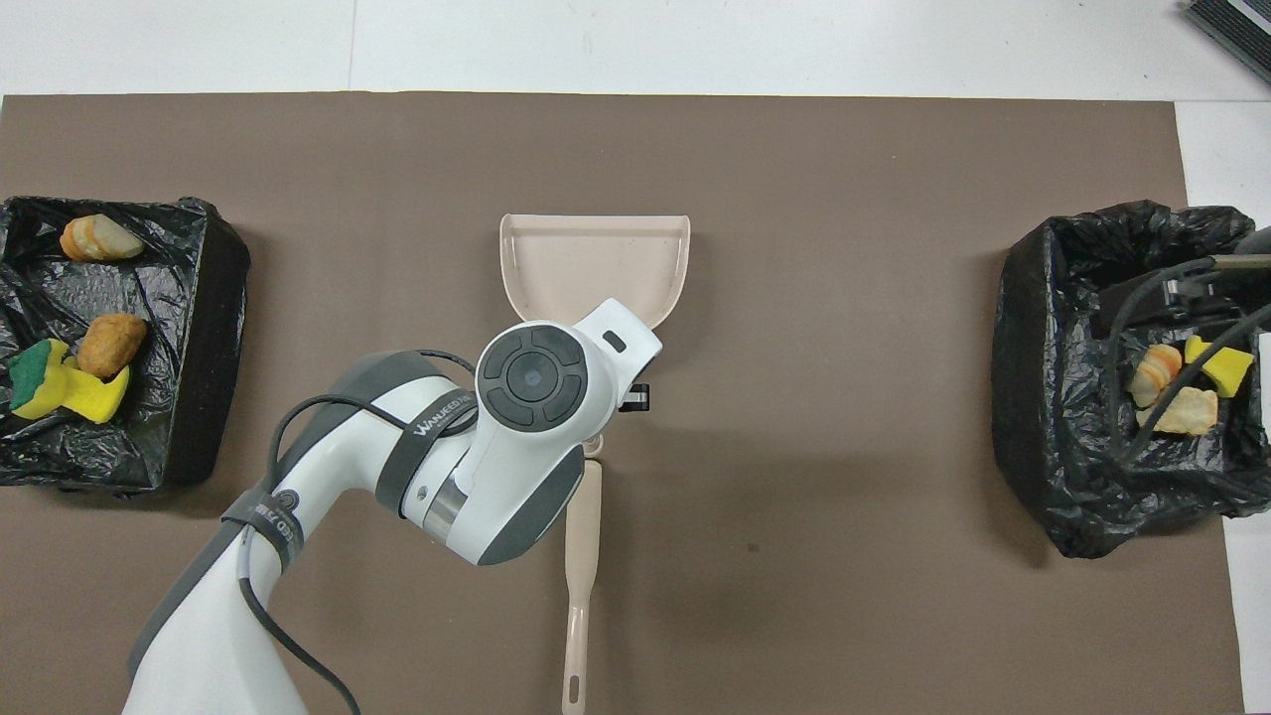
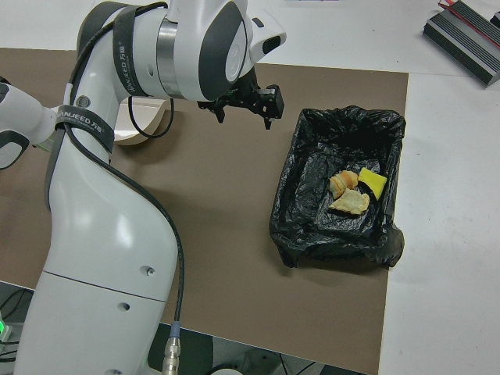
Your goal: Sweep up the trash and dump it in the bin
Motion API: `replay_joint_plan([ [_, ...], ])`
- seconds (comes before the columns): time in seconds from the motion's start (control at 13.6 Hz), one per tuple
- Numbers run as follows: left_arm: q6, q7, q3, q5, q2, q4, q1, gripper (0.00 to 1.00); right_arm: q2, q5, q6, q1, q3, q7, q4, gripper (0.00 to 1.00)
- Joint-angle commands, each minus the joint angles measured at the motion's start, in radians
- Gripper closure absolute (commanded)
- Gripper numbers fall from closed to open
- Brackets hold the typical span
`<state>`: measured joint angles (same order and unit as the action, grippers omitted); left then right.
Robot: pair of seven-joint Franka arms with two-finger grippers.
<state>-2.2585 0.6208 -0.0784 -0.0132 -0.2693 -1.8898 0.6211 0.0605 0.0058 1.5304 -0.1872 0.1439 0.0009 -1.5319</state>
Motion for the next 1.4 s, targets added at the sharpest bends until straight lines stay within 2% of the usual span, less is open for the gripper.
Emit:
replay_joint_plan([
  [0.0,-0.035,0.031,0.019,-0.016,-0.047,0.012,0.035,1.0,0.002,-0.007,0.01,-0.005,0.005,0.016,0.004,0.0],
  [0.15,-0.024,0.031,0.019,-0.016,-0.047,0.018,0.037,1.0,0.002,-0.006,0.01,-0.005,0.005,0.015,0.004,0.0],
  [0.22,-0.024,0.031,0.019,-0.016,-0.048,0.018,0.032,0.62,0.002,-0.004,0.01,-0.005,0.006,0.014,0.004,0.0],
  [0.29,-0.023,0.021,0.02,-0.013,-0.047,0.018,0.026,0.01,0.002,-0.004,0.01,-0.005,0.005,0.016,0.004,0.0],
  [0.52,0.058,0.02,0.028,-0.011,0.013,0.024,-0.024,0.0,0.002,-0.007,0.011,-0.005,0.005,0.016,0.004,0.0],
  [0.81,0.141,-0.03,0.028,-0.004,0.097,0.026,-0.165,0.0,0.002,-0.006,0.011,-0.005,0.005,0.016,0.004,0.0],
  [1.1,0.374,-0.307,0.028,-0.004,0.208,0.014,-0.337,0.0,0.002,-0.007,0.011,-0.005,0.005,0.008,0.004,0.0],
  [1.33,0.448,-0.507,0.028,-0.004,0.24,0.009,-0.467,0.0,0.002,-0.007,0.01,-0.005,0.005,0.011,0.004,0.0],
])
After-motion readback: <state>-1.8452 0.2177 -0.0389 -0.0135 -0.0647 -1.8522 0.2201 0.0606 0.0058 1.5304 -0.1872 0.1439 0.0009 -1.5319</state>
